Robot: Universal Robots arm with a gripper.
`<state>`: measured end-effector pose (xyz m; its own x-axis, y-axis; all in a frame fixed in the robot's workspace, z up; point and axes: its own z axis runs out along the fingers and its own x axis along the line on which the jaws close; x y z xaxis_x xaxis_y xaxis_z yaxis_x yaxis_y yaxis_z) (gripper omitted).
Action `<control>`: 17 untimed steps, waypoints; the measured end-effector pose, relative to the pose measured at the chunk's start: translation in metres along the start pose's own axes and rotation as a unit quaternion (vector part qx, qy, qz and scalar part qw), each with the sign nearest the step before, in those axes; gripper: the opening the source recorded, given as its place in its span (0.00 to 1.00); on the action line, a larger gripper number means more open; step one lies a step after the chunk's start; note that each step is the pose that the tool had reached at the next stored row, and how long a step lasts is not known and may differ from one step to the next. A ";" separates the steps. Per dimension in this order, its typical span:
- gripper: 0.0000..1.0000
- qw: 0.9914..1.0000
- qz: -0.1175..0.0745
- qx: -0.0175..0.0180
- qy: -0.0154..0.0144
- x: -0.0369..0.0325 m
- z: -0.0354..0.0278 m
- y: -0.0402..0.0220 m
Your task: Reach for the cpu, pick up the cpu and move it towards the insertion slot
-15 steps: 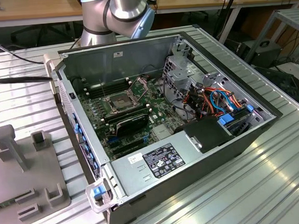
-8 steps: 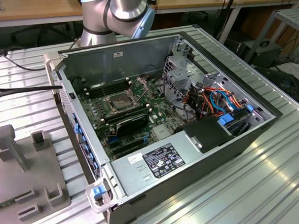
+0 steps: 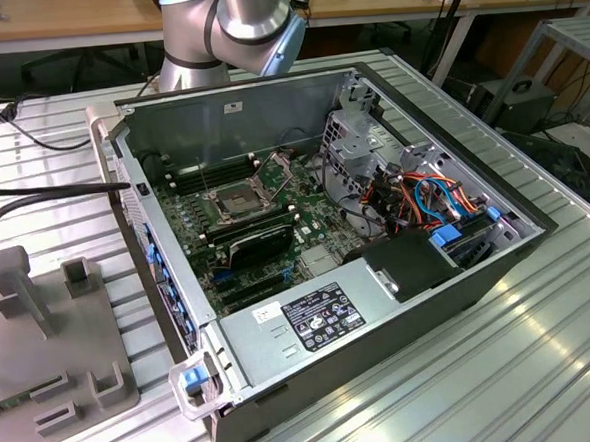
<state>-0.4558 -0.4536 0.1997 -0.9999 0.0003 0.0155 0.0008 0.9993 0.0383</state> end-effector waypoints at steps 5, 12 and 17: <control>0.71 1.000 0.000 0.001 0.000 -0.0023 0.0106 0.0001; 0.71 1.000 0.000 0.001 0.000 -0.0023 0.0124 0.0000; 0.71 1.000 0.000 0.001 0.000 -0.0023 0.0143 0.0000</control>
<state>-0.4537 -0.4531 0.1854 -0.9999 -0.0001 0.0155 0.0005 0.9993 0.0367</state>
